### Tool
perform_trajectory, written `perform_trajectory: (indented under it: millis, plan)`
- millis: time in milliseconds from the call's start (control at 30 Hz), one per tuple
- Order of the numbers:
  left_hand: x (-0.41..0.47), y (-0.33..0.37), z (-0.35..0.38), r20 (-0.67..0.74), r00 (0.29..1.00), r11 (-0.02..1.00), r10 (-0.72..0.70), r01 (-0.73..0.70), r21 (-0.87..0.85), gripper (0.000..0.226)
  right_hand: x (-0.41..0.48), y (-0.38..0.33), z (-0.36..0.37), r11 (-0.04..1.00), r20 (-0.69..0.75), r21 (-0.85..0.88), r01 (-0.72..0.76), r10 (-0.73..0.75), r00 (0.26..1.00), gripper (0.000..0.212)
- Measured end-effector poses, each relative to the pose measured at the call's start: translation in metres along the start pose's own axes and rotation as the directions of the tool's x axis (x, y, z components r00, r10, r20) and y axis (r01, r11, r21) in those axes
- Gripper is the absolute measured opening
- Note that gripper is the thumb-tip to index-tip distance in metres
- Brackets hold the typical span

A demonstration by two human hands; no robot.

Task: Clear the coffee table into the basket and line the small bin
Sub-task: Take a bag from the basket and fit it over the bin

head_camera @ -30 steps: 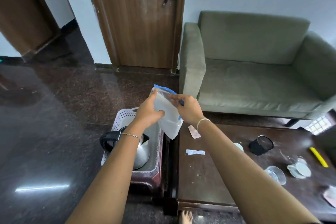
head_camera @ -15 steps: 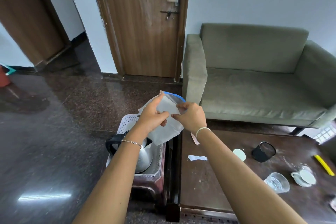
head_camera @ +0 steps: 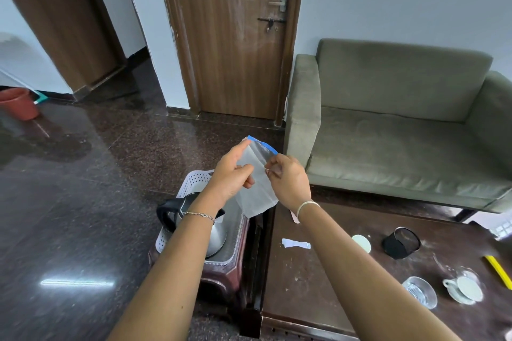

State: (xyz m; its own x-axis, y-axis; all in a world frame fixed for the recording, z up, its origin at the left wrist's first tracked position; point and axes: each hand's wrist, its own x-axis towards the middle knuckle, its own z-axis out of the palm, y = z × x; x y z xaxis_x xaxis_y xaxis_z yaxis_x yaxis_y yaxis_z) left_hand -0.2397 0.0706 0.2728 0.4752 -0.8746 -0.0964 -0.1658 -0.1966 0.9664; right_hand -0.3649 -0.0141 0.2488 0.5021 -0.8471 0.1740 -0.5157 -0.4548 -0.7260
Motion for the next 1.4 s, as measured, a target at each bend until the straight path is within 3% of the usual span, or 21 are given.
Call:
perform_trajectory:
  millis: [133, 233, 367, 633, 933, 1267, 1400]
  plan:
    - [0.001, 0.007, 0.005, -0.004, 1.0, 1.0, -0.004, 0.004, 0.01, 0.069, -0.004, 0.001, -0.004, 0.997, 0.058, -0.05, 0.064, -0.061, 0.996, 0.019]
    - [0.0, 0.01, 0.007, -0.016, 1.0, 1.0, -0.007, 0.007, 0.01, 0.069, -0.004, 0.002, -0.006, 0.993, 0.091, -0.052, 0.107, -0.102, 0.991, 0.039]
    - [-0.002, 0.012, 0.009, -0.026, 1.0, 1.0, -0.01, 0.01, -0.004, 0.069, 0.0, 0.001, -0.008, 0.991, 0.131, -0.095, 0.094, -0.081, 0.988, 0.05]
    - [-0.004, 0.015, 0.01, -0.029, 0.999, 1.0, 0.013, -0.013, -0.006, 0.069, 0.009, 0.0, -0.004, 0.993, 0.06, -0.113, -0.027, 0.034, 0.998, 0.023]
    - [-0.001, 0.004, 0.018, -0.08, 0.997, 0.995, -0.011, 0.018, 0.099, 0.07, 0.015, -0.003, -0.006, 0.994, 0.03, -0.106, -0.036, 0.039, 0.999, 0.021]
    - [0.012, -0.001, 0.031, -0.125, 0.986, 0.991, -0.113, 0.12, 0.05, 0.067, 0.017, -0.008, -0.017, 0.933, -0.041, -0.317, 0.168, -0.191, 0.981, 0.021]
    - [0.013, -0.002, 0.033, -0.138, 0.984, 0.983, -0.115, 0.133, 0.13, 0.068, 0.016, -0.008, -0.019, 0.883, -0.026, -0.39, 0.26, -0.293, 0.956, 0.018]
